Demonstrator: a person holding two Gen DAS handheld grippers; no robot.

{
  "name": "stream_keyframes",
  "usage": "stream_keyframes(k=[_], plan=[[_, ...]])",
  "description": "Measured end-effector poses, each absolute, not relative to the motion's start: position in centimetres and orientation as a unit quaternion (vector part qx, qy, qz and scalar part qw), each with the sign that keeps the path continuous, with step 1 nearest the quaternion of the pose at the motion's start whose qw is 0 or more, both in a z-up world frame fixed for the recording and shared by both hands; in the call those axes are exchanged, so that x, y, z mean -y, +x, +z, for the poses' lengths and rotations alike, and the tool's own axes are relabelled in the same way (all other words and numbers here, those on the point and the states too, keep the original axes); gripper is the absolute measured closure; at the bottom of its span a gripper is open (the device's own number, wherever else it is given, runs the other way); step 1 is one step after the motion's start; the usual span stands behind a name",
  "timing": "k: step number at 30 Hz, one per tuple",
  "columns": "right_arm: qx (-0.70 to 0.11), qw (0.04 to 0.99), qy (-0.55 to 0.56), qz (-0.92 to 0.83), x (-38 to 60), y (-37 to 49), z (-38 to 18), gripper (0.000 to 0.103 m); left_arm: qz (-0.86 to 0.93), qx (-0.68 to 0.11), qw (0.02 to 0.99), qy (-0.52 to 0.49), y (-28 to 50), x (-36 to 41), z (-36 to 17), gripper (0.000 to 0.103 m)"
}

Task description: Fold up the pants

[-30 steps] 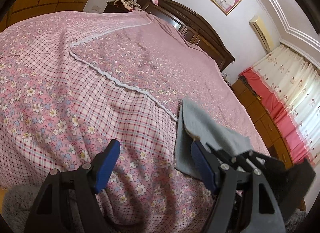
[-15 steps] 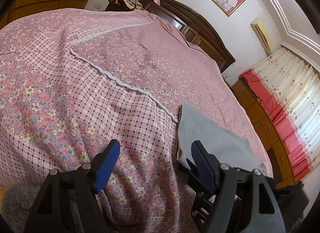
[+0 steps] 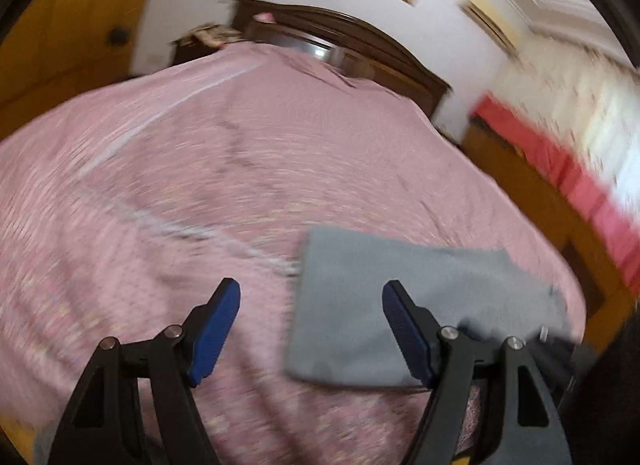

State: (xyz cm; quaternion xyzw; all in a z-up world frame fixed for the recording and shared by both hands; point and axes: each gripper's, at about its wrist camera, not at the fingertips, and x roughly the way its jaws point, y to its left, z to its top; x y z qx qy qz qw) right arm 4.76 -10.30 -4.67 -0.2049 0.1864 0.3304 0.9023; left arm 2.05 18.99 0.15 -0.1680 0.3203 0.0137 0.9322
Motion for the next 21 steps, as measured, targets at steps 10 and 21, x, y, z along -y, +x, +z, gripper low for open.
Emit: stream_keyframes(k=[10, 21], plan=[[-0.354, 0.892, -0.058, 0.274, 19.6, 8.4, -10.4, 0.101, 0.001, -0.361, 0.932, -0.043, 6.0, -9.8, -4.2, 0.031], [-0.268, 0.904, -0.035, 0.330, 19.4, 6.8, -6.4, 0.101, 0.020, -0.369, 0.929, -0.022, 5.4, -9.4, -5.6, 0.031]])
